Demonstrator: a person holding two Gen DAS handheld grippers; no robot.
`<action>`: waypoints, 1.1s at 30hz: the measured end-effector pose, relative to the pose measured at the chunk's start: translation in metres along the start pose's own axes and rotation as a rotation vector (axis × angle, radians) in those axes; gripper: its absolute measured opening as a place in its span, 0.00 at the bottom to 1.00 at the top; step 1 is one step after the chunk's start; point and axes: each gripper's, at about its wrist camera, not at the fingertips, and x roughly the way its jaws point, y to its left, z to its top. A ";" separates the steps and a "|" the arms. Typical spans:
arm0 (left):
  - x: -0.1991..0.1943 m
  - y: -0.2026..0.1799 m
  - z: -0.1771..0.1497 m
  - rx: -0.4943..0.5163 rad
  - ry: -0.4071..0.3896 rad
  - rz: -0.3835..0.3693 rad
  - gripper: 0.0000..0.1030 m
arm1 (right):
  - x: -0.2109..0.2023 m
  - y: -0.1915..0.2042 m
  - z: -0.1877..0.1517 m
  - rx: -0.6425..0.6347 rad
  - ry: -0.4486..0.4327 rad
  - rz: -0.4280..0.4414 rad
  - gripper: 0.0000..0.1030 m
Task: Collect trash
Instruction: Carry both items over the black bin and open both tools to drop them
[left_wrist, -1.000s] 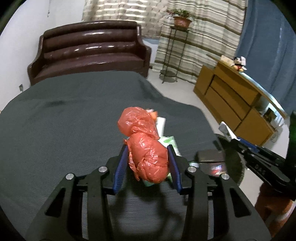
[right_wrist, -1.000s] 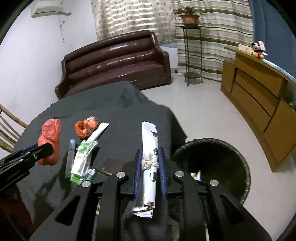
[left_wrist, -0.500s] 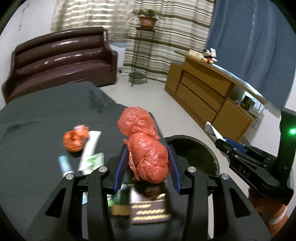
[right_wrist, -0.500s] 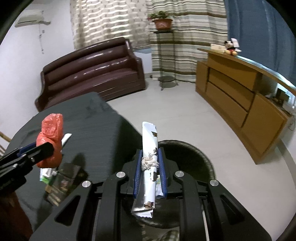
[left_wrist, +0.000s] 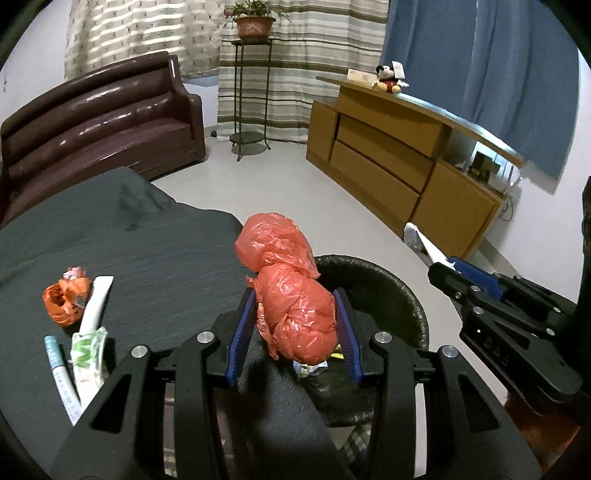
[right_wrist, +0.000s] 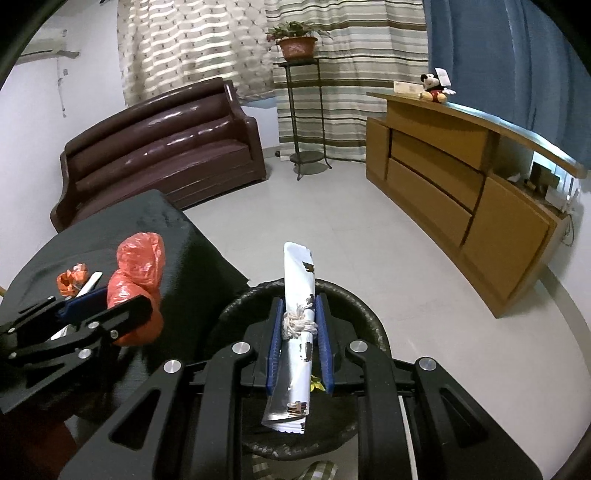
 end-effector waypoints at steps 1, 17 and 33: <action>0.004 -0.003 0.001 0.003 0.005 0.003 0.39 | 0.002 -0.002 0.000 0.003 0.002 -0.001 0.18; 0.034 -0.021 0.008 0.051 0.043 0.039 0.43 | 0.020 -0.014 -0.002 0.039 0.017 -0.010 0.19; 0.012 -0.003 0.009 0.002 0.011 0.077 0.71 | 0.009 -0.024 0.001 0.097 -0.020 -0.090 0.75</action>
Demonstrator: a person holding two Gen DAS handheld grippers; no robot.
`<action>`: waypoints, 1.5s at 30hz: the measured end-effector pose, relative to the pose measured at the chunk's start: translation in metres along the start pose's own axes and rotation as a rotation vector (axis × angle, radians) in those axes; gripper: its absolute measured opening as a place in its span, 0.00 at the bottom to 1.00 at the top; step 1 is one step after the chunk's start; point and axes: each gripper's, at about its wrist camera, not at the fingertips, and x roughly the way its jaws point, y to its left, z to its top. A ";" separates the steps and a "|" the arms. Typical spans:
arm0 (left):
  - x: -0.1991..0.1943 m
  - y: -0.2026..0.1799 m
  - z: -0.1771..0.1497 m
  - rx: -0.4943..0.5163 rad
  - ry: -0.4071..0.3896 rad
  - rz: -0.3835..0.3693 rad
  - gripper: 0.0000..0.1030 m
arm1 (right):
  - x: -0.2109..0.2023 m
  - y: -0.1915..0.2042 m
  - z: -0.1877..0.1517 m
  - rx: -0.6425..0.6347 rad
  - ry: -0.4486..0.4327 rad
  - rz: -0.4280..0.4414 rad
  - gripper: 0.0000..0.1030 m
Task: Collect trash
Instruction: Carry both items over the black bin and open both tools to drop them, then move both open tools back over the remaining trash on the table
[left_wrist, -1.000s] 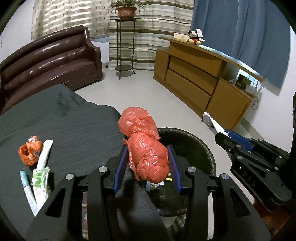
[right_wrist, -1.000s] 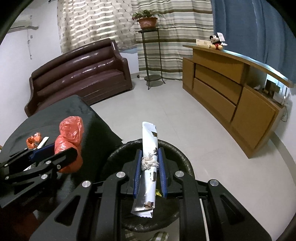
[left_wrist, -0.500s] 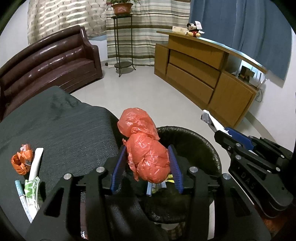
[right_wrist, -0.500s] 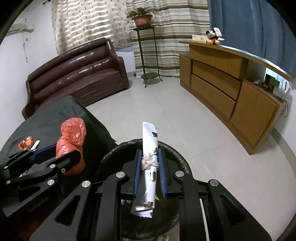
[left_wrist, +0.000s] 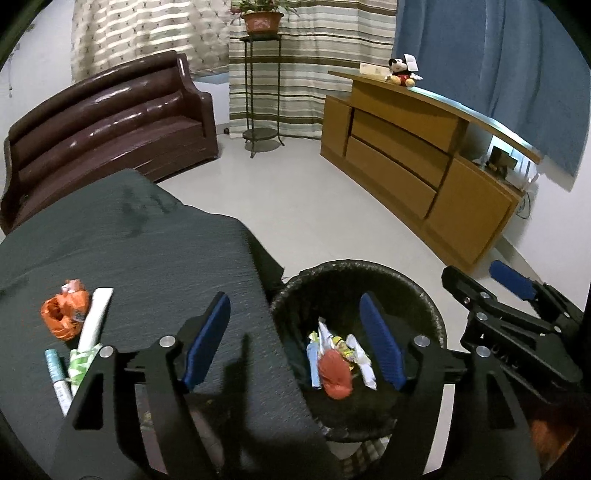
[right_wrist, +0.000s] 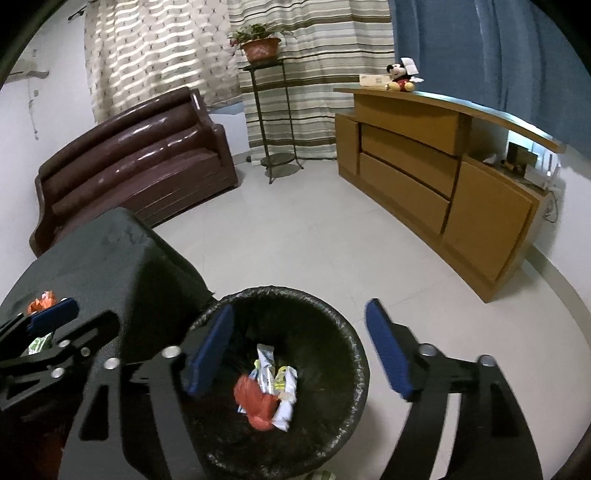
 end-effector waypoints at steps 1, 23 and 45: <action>-0.003 0.002 -0.002 -0.001 -0.003 0.008 0.72 | -0.003 0.001 -0.001 0.000 -0.005 -0.003 0.75; -0.085 0.114 -0.058 -0.160 -0.031 0.174 0.76 | -0.033 0.076 -0.025 -0.083 0.044 0.090 0.81; -0.127 0.201 -0.115 -0.299 -0.015 0.267 0.76 | -0.053 0.188 -0.071 -0.296 0.157 0.191 0.81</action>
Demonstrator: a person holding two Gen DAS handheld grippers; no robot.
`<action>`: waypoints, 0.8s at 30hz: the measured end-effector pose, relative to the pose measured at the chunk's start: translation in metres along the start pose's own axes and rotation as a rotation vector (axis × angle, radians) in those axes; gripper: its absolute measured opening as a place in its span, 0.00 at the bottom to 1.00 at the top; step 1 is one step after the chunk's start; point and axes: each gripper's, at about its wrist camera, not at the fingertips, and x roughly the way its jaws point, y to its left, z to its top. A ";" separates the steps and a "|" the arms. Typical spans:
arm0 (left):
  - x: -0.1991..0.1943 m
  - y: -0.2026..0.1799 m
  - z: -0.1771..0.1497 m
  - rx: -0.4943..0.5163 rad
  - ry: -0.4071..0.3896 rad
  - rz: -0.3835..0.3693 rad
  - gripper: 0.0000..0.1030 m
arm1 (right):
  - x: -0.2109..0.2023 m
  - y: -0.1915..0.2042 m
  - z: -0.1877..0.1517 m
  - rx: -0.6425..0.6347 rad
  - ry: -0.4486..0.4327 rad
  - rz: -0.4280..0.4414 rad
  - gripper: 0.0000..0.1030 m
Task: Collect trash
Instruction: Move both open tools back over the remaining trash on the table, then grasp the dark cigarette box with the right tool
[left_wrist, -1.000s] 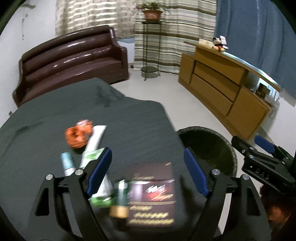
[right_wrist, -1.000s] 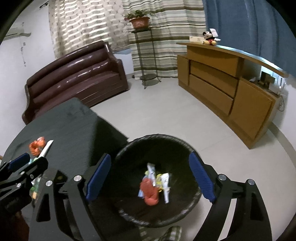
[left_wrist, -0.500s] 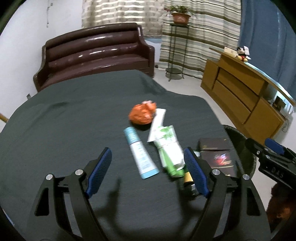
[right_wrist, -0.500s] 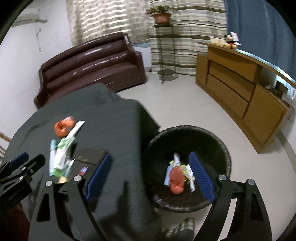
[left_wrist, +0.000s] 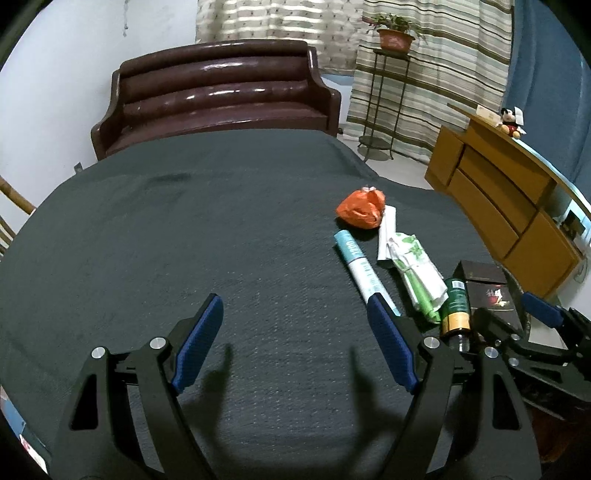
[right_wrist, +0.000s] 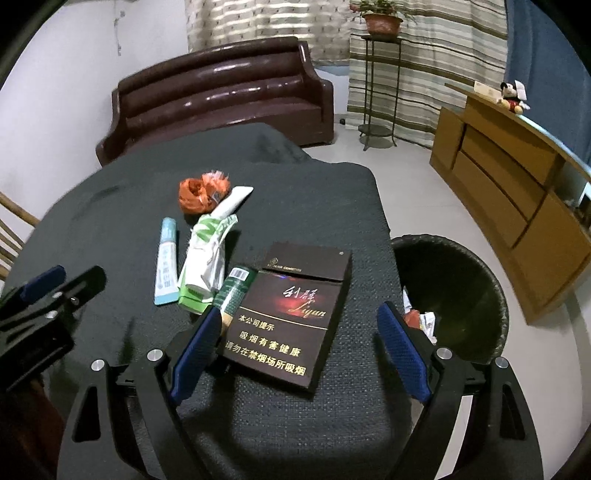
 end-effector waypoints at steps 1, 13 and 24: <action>0.000 0.002 -0.001 -0.004 0.000 -0.002 0.76 | 0.001 0.002 0.000 -0.006 0.003 -0.015 0.81; 0.001 0.004 -0.001 -0.020 0.005 -0.025 0.76 | 0.001 -0.001 0.006 -0.008 0.010 -0.078 0.81; 0.004 -0.006 -0.005 -0.008 0.020 -0.052 0.76 | 0.013 -0.002 0.007 -0.014 0.041 -0.072 0.55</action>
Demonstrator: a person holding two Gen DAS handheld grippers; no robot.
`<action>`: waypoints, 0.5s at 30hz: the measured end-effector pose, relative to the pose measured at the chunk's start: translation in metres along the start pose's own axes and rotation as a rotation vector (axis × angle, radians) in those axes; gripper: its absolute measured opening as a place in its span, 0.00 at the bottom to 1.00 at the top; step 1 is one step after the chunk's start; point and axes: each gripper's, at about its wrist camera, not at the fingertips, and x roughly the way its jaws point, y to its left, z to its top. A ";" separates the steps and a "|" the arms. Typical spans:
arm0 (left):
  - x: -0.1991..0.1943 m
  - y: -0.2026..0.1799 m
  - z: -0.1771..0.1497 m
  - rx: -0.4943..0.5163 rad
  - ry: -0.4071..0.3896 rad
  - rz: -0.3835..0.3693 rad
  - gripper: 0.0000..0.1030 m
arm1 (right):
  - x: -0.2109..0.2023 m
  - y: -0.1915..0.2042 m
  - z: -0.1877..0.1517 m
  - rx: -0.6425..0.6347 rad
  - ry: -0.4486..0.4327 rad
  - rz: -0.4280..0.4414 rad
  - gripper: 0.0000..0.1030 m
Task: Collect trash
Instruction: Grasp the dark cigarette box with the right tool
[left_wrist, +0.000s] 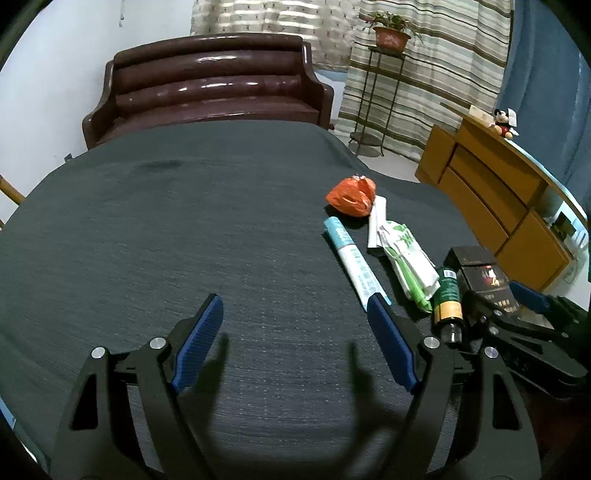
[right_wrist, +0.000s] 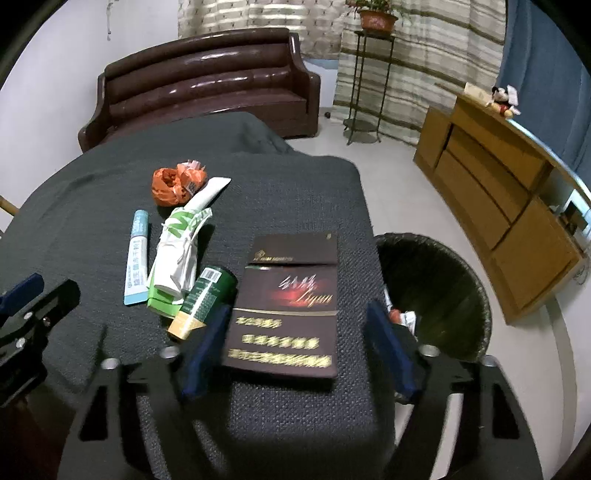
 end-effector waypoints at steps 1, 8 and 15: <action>0.000 -0.002 -0.001 0.004 0.002 -0.004 0.76 | 0.001 -0.001 -0.001 0.003 0.008 0.008 0.54; 0.000 -0.022 -0.004 0.030 0.010 -0.026 0.76 | -0.003 -0.006 -0.003 0.012 -0.009 0.036 0.53; 0.000 -0.047 -0.005 0.061 0.013 -0.055 0.76 | -0.015 -0.027 -0.005 0.034 -0.051 0.031 0.53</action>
